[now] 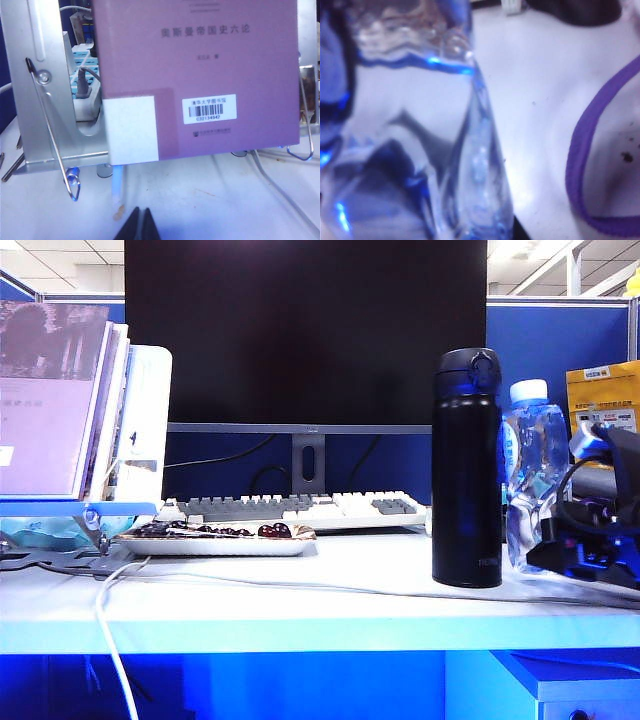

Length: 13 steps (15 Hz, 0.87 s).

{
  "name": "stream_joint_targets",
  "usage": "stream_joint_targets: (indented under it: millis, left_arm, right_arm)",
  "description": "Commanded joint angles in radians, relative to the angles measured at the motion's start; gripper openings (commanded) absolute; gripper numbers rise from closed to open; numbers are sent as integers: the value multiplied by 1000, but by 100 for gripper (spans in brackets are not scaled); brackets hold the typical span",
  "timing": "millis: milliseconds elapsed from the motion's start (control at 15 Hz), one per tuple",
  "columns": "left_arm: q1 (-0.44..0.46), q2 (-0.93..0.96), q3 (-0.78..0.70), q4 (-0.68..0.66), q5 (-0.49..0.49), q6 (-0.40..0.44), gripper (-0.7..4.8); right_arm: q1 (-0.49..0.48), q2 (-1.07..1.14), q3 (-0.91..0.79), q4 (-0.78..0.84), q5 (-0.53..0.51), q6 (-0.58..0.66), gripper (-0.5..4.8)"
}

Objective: Pick up the mineral water bottle and place it vertically to the right of the black thermos cup.

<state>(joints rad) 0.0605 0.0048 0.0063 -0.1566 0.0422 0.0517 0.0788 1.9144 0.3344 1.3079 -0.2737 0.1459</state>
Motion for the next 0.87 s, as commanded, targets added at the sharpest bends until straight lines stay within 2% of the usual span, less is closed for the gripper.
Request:
stream_joint_targets:
  millis: [67, 267, 334, 401, 668, 868]
  left_arm:
    - [1, -3, -1, -11, 3, 0, -3]
    - [1, -3, -1, -11, 3, 0, -3]
    - [1, -3, -1, -11, 3, 0, -3]
    - [1, -3, -1, -11, 3, 0, -3]
    - [1, -3, -1, -11, 3, 0, -3]
    - [1, -3, -1, -11, 3, 0, -3]
  right_arm:
    - [2, -9, 9, 69, -21, 0, 267]
    - [2, -9, 9, 69, -21, 0, 271]
    - [2, -9, 9, 67, -21, 0, 231]
    - [2, -9, 9, 66, -21, 0, 225]
    - [-3, -9, 9, 81, -21, 0, 280]
    - [-4, -47, 11, 87, -21, 0, 280]
